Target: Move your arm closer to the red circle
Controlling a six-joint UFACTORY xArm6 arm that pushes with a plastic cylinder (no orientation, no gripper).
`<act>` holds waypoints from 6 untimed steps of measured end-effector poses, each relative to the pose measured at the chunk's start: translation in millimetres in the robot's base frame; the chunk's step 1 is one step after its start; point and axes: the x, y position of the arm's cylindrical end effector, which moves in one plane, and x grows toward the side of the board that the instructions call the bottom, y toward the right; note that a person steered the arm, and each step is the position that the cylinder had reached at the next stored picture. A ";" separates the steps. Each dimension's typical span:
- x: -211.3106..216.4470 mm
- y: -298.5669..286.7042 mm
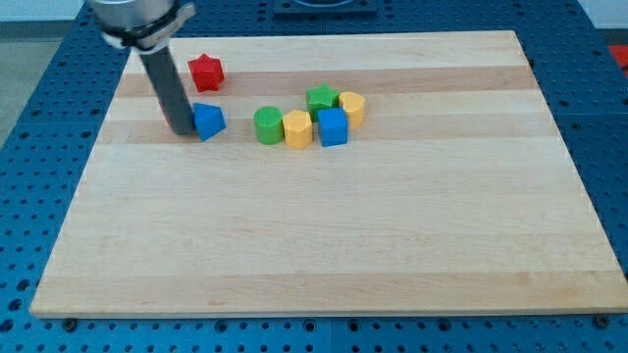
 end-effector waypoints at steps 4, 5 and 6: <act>13.9 20.4; 42.8 -15.0; 43.1 -72.2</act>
